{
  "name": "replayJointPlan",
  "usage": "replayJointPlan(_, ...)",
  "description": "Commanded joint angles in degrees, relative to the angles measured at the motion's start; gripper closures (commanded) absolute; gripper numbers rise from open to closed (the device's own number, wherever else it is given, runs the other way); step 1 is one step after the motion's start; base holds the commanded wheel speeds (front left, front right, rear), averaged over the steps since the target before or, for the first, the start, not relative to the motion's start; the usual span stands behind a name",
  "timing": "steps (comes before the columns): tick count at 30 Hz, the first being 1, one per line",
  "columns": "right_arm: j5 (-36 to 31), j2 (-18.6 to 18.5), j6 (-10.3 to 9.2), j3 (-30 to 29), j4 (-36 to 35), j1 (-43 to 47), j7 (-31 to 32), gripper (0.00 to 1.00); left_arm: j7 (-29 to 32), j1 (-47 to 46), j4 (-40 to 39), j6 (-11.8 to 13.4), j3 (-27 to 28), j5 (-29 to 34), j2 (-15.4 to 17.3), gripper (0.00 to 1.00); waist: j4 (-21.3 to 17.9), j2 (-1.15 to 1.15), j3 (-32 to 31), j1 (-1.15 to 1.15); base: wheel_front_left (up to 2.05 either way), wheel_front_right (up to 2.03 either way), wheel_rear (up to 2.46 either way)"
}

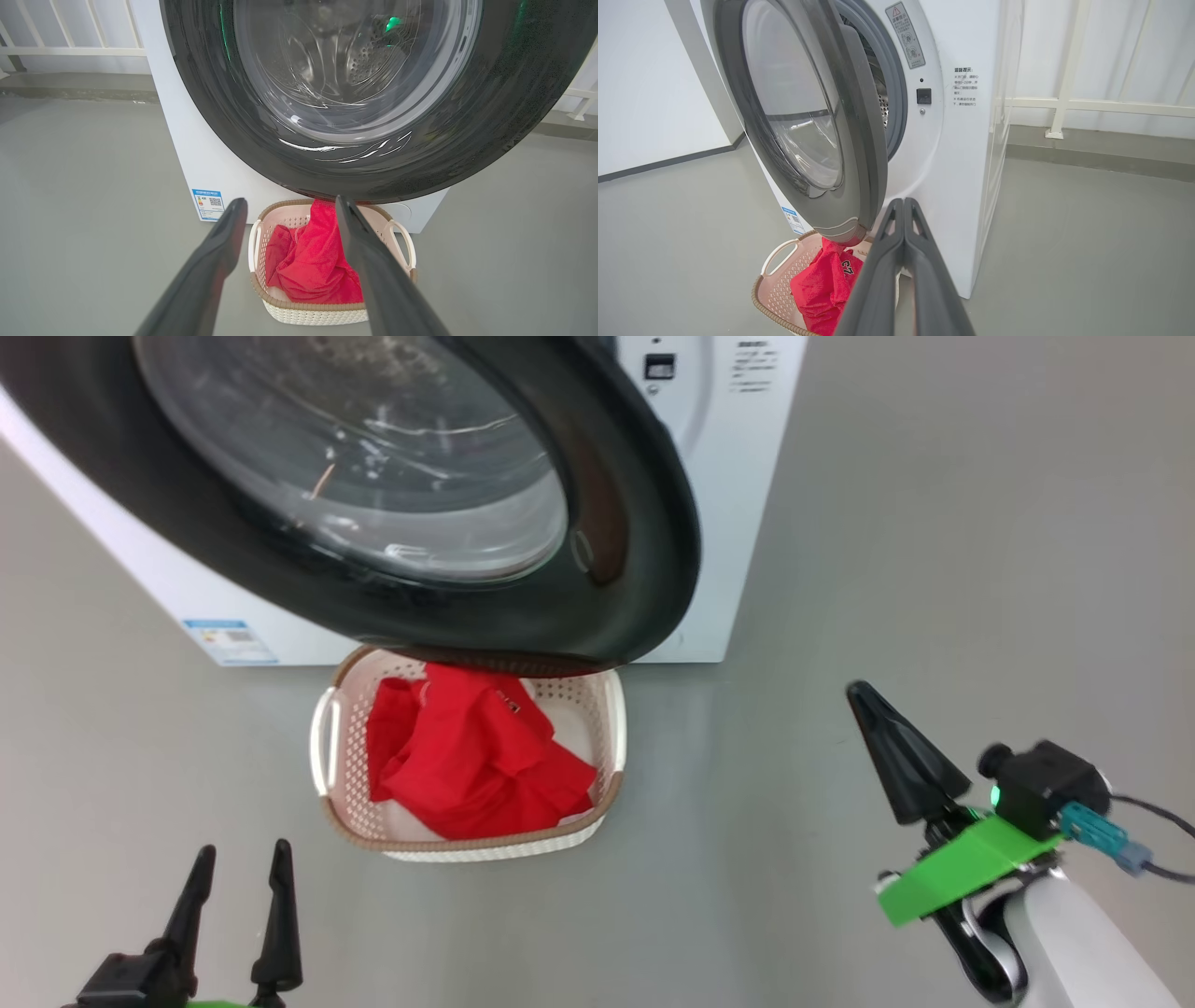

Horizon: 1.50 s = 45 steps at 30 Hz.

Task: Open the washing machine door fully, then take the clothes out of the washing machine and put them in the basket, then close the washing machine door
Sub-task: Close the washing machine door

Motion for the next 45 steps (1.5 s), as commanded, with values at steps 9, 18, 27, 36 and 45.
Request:
replayJointPlan(9,1.4,1.0,0.09,6.1,1.2,-9.2,-0.7,1.0,-0.5,-3.7,-2.1,-0.2,0.1,0.6,-0.1,0.0,5.1,0.0,3.3,0.0,0.0,0.0,0.0)
replayJointPlan(18,2.2,2.4,0.09,7.4,5.6,-15.8,-0.7,1.0,-0.5,-5.6,-2.8,-0.2,-1.2,0.4,-0.4,0.0,7.8,0.0,5.8,0.0,0.0,0.0,0.0)
replayJointPlan(27,2.8,2.5,0.09,6.9,8.4,-20.1,-0.7,1.0,-0.5,-6.5,-3.3,-0.2,-1.9,0.1,-0.5,0.0,9.3,0.0,7.3,0.0,0.0,0.0,0.0)
replayJointPlan(36,2.9,2.1,0.09,4.1,10.0,-24.0,-0.7,1.0,-0.5,-7.9,-4.3,-0.2,-2.5,-0.8,-0.5,0.0,10.4,0.0,9.2,0.0,0.0,0.0,0.0)
replayJointPlan(45,2.6,0.9,0.09,0.7,11.4,-29.3,-0.7,1.0,-0.5,-10.2,-5.5,-0.2,-4.0,-1.7,-0.5,0.0,12.2,0.0,12.2,0.0,0.0,0.0,0.0)
